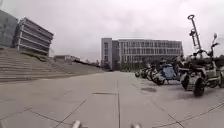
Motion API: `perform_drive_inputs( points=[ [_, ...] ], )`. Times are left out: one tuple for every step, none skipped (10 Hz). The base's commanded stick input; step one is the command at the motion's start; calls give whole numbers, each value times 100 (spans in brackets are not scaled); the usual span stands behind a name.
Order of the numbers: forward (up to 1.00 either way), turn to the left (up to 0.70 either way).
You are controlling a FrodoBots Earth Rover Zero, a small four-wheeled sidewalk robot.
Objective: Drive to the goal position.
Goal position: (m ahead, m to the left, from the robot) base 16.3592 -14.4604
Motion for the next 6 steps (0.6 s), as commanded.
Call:
perform_drive_inputs(
  points=[
    [70,0],
    [70,0],
    [70,0],
    [70,0],
    [70,0],
    [70,0]
  ],
)
